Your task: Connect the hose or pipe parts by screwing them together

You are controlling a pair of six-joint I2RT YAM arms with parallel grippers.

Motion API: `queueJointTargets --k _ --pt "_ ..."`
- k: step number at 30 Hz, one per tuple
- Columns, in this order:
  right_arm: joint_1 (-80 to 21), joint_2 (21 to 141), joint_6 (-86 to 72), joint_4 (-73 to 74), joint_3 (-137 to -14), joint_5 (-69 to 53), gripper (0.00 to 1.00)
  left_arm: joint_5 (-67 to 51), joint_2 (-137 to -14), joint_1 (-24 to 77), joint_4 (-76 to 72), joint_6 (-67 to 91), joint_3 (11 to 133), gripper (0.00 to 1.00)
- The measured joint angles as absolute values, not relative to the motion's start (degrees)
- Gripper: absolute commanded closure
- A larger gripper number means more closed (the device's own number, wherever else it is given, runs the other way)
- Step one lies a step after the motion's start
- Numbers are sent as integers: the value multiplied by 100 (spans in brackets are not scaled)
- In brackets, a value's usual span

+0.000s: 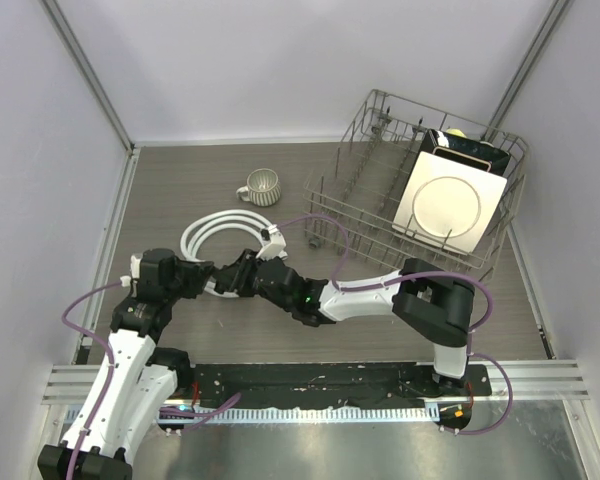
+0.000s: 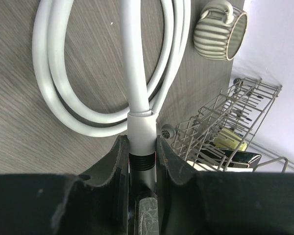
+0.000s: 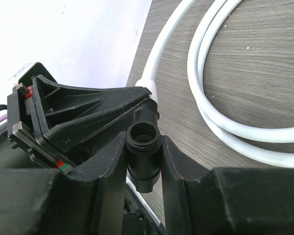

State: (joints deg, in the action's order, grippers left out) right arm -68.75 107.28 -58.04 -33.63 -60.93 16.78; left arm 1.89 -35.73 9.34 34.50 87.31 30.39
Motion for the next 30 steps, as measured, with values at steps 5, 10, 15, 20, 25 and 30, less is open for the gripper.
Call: queueJointTargets --k 5,10,15,20,25,30 --pt "-6877 10709 -5863 -3653 -5935 1835 99 115 -3581 934 3319 8683 3039 83" --pt "-6877 10632 -5872 -3981 -5662 1898 99 -93 -3588 934 3321 8667 3035 61" --pt "-6814 10654 -5867 -4058 -5513 1874 99 -829 -3533 1100 3240 8670 2952 42" --pt "-6818 10654 -5872 -4130 -5358 1772 99 -1000 -3430 1103 3216 8650 2910 31" --pt "-6737 10654 -5863 -4174 -5070 1791 99 -1120 -3444 1151 3632 8379 3162 33" --pt "-6534 10652 -5833 -4158 -4775 1782 99 -1052 -3701 1173 4095 8014 3627 32"
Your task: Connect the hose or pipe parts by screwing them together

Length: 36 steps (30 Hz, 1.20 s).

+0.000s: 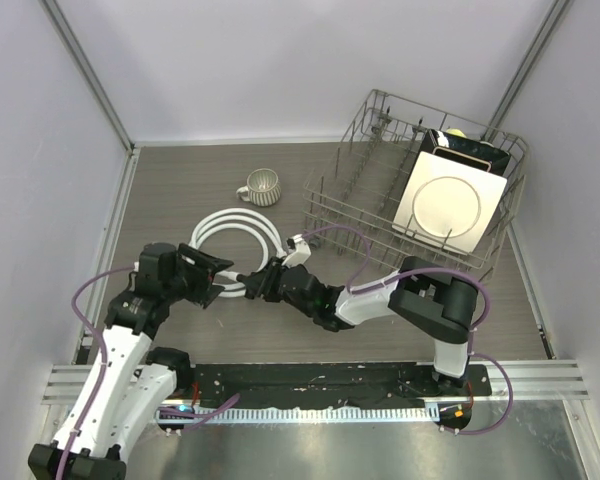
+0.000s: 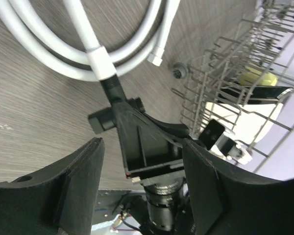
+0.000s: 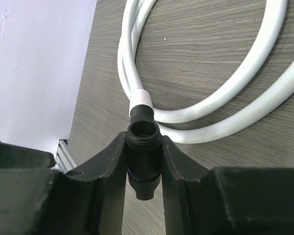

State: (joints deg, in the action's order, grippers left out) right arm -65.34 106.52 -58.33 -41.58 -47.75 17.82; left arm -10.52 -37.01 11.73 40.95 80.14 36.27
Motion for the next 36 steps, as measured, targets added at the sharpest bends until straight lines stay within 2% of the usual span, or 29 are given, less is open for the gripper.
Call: queueJointTargets --k 9,15,20,24,27,30,33,36 --pt "-6475 10521 -5717 -4283 -4580 1780 99 -545 -4735 1170 4224 7559 3612 29" --pt "-6471 10409 -5699 -4351 -4434 1765 99 -659 -4786 1173 3774 7629 3061 16" --pt "-6464 10372 -5697 -4515 -4230 1723 99 -617 -4792 1173 3406 7612 3035 17" --pt "-6462 10350 -5736 -4630 -4128 1629 99 -633 -4987 1170 3100 7612 3009 22" --pt "-6453 10309 -5739 -4681 -4075 1588 99 -620 -5076 1170 2934 7603 2974 30" --pt "-6442 10248 -5760 -4724 -4032 1494 99 -600 -5043 1170 2840 7575 2974 29" --pt "-6438 10186 -5861 -4810 -3981 1398 99 -602 -4984 1170 2755 7544 2974 24" --pt "-6438 10068 -5920 -4823 -3920 1372 99 -604 -4860 1170 2707 7516 2930 23"
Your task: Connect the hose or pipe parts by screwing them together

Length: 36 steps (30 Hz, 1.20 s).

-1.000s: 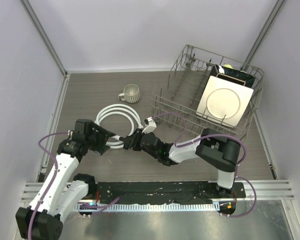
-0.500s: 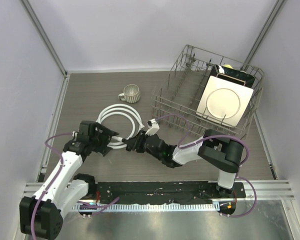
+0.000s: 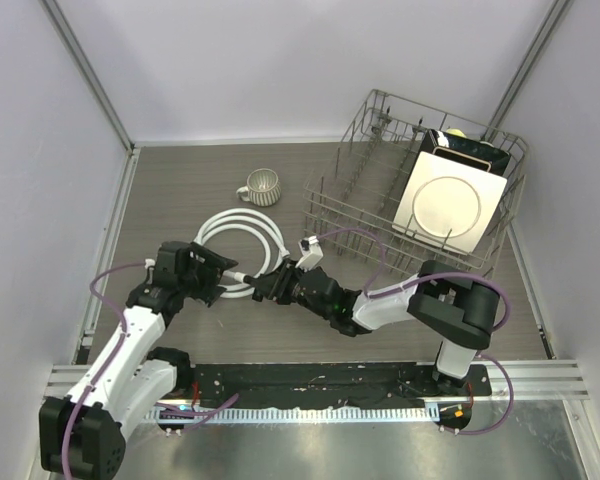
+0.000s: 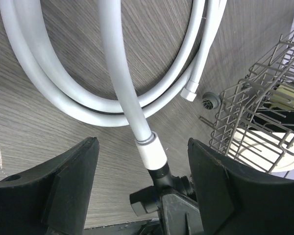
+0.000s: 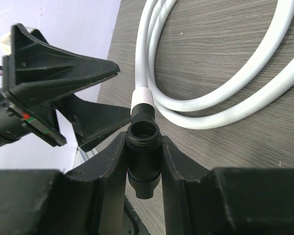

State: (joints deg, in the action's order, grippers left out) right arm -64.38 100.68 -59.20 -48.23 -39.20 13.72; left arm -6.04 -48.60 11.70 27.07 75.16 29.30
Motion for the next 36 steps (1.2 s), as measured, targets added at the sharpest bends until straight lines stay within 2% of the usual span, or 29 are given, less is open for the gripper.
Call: queueJointTargets --k 6,17,22,29,36 --pt "-6438 9819 -6049 -4836 -3859 1358 99 -646 -4589 1170 2541 7550 2639 28" --pt "-6484 9513 -6254 -4578 -3822 1295 99 -899 -4613 1170 2257 7651 2534 33" --pt "-6517 9507 -6333 -4512 -3822 1284 99 -954 -4486 1166 2222 7655 2534 39" --pt "-6552 9509 -6466 -4451 -3822 1269 99 -1011 -4370 1166 2176 7655 2475 39" --pt "-6569 9509 -6573 -4449 -3822 1264 99 -1181 -4331 1166 2156 7734 2438 48"
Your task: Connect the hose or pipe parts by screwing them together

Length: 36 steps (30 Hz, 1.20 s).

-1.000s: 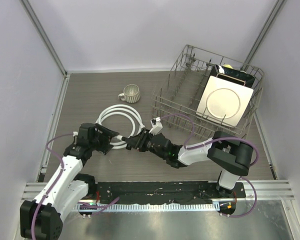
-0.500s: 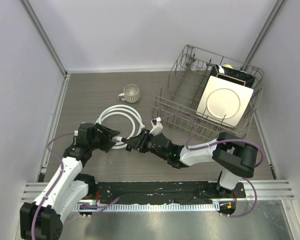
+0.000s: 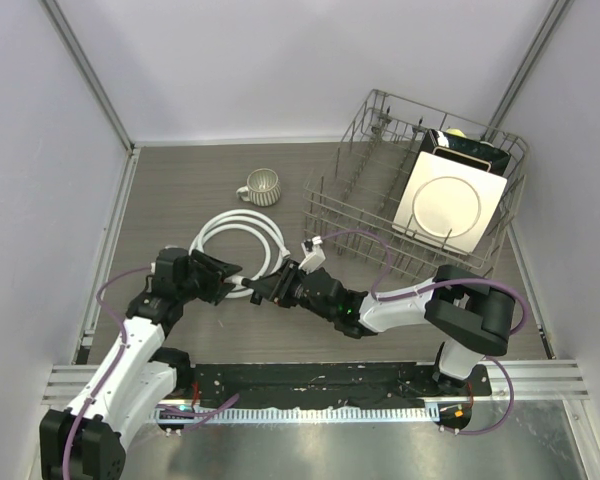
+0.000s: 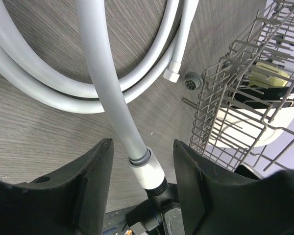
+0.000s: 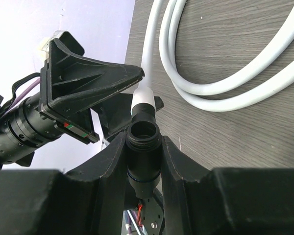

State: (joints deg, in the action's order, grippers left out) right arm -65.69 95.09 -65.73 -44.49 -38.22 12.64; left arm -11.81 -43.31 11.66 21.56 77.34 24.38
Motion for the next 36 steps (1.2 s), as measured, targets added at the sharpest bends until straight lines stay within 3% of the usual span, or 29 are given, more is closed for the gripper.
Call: queueJointTargets --k 10,17,19,23,36 --pt "-6604 9509 -6792 -4427 -3854 1256 99 -1347 -3881 1157 2235 7896 2353 65" --pt "-6615 9513 -6919 -4270 -3918 1205 99 -1356 -3822 1155 2324 7900 2298 65" --pt "-6617 9513 -6947 -4239 -3931 1197 99 -1354 -3806 1153 2349 7883 2298 71" --pt "-6632 9515 -7004 -4191 -3933 1160 99 -1347 -3795 1149 2381 7913 2298 100" --pt "-6615 9907 -8058 -4698 -4016 733 99 -1022 -3081 1072 2373 7594 2095 100"
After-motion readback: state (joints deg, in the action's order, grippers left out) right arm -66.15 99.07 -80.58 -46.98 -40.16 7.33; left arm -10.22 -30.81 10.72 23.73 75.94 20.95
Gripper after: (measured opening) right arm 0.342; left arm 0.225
